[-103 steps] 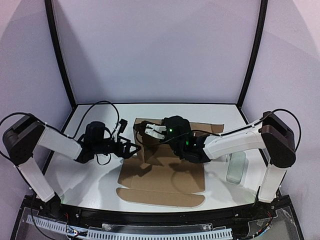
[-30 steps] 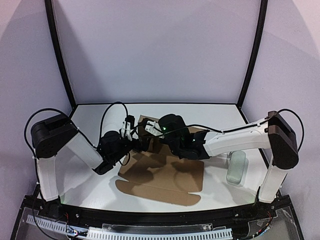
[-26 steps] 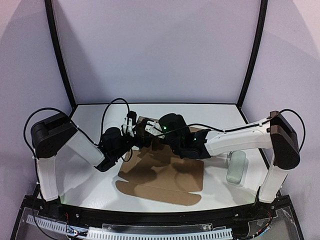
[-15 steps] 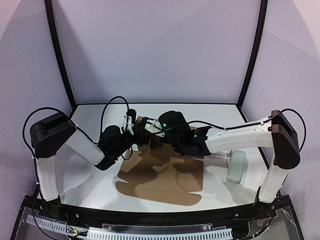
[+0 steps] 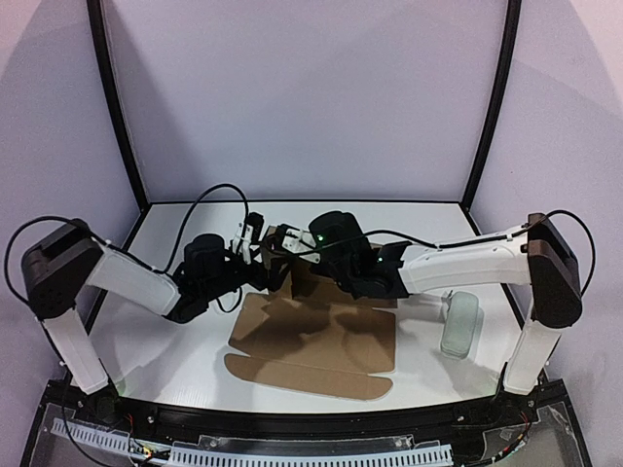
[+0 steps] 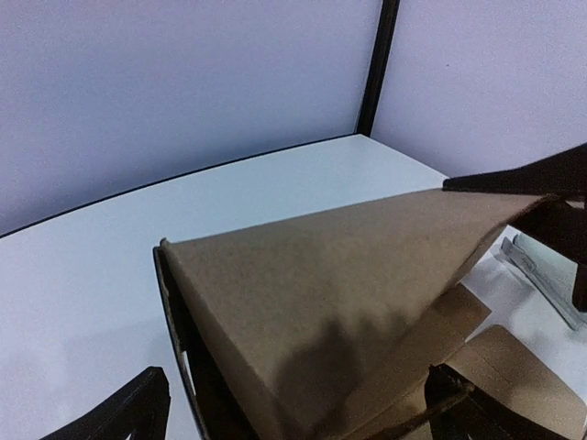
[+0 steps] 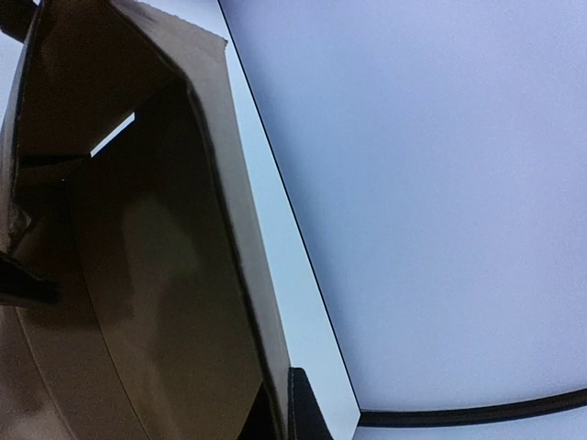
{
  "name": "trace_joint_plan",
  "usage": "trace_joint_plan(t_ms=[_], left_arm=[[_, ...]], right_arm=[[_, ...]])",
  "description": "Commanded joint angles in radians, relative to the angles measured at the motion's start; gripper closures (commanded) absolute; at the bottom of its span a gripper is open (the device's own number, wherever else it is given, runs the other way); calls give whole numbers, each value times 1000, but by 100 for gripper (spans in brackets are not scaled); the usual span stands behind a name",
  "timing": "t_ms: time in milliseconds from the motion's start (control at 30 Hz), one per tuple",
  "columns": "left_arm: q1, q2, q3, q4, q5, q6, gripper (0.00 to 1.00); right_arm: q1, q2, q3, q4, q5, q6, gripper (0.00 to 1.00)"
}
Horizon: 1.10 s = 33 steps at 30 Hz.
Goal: Fold the paper box
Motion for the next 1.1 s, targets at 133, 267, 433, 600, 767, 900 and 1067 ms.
trace_joint_plan(t_ms=[133,267,433,600,767,900,1067], left_arm=[[5,-184,-41,-345,138,76,1],[10,-225,-53,-424,71,91,1],[75,-159,-17,-484,70,54,1],[96,-33,54,-393,113,41,1],[97,52,87,-237,147,6,3],[97,96,85,-129,124,-32,7],[97,126,82,-34,66,-61,17]], right_arm=[[-20,57,-35,-159,-116,41,100],[-27,53,-32,-154,-126,35,100],[-27,47,-34,-159,-152,37,100],[-27,43,-34,-169,-170,41,100],[-27,45,-31,-170,-169,42,100],[-27,43,-35,-178,-168,46,100],[-23,32,-40,-199,-190,54,100]])
